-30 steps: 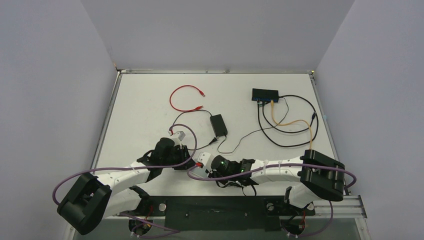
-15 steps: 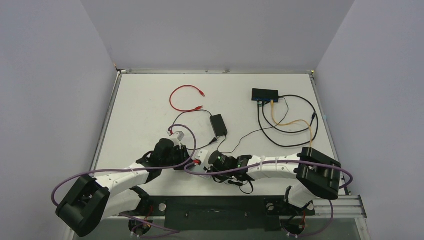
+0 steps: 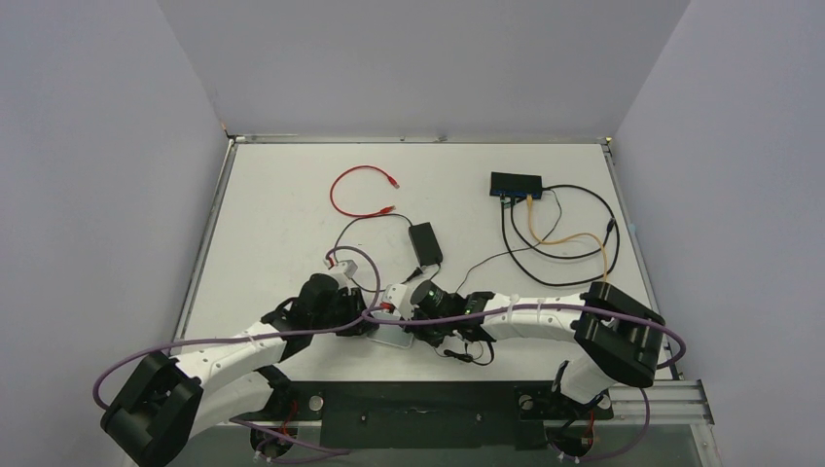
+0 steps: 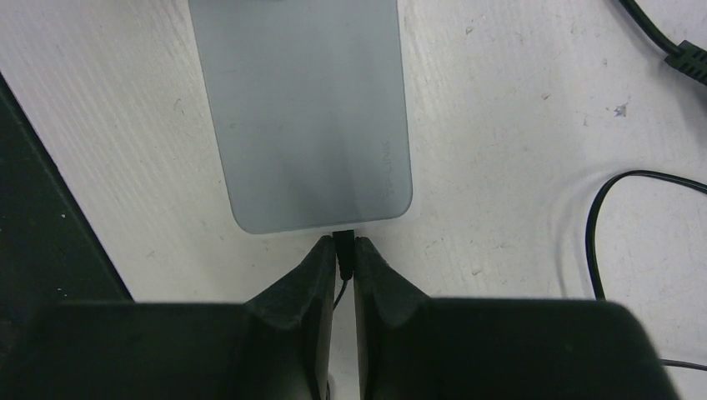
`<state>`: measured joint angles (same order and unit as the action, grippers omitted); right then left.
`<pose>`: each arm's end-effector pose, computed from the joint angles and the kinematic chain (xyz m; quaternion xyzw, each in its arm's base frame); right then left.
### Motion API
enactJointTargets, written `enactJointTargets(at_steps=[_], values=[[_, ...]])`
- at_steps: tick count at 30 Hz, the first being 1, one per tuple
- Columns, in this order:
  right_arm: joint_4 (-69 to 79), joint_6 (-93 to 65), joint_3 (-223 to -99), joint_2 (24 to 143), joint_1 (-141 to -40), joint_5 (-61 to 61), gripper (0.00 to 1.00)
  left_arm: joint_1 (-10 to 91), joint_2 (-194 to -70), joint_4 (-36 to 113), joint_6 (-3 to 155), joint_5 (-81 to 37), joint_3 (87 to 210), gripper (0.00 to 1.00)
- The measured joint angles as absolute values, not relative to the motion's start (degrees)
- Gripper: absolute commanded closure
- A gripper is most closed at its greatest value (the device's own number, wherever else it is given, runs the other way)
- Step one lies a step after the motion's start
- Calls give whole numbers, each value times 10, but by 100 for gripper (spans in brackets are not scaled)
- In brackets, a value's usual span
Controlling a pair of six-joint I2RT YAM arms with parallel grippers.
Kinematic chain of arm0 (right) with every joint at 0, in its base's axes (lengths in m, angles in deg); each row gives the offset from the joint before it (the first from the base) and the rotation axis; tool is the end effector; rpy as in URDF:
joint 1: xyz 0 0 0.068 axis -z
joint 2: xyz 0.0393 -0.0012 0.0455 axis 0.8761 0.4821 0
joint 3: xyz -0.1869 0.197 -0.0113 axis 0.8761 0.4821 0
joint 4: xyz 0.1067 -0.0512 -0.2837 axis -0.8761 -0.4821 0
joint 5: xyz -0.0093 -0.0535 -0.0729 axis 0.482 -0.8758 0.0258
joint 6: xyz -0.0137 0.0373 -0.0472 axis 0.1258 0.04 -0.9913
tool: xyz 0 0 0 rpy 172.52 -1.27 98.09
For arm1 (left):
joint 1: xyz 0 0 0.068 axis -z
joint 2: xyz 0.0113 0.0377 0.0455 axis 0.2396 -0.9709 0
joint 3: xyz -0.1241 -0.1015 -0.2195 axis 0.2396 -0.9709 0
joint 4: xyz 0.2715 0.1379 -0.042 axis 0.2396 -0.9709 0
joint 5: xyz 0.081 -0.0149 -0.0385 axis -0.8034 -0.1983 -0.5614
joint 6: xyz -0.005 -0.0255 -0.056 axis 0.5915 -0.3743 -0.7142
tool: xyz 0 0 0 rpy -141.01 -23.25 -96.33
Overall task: Insert the plug into the switch port
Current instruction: Insert the power into the switch port.
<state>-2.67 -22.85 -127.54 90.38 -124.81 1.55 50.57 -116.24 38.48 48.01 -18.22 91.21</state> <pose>0.1397 0.2980 0.1113 -0.5338 0.7841 0.2218 0.2260 0.1757 -0.1432 0.0963 0.0192 0.9106 -0.3240 0.2558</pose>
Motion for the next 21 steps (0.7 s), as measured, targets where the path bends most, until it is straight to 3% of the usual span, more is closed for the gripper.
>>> enactJointTargets(at_steps=[8,21], values=[[-30,-231,-1276,903,-1245,17,72,522,-1117,317,461,-180,910,72],[-78,-129,-1272,794,-1246,-108,65,531,-1008,250,416,-172,887,71]])
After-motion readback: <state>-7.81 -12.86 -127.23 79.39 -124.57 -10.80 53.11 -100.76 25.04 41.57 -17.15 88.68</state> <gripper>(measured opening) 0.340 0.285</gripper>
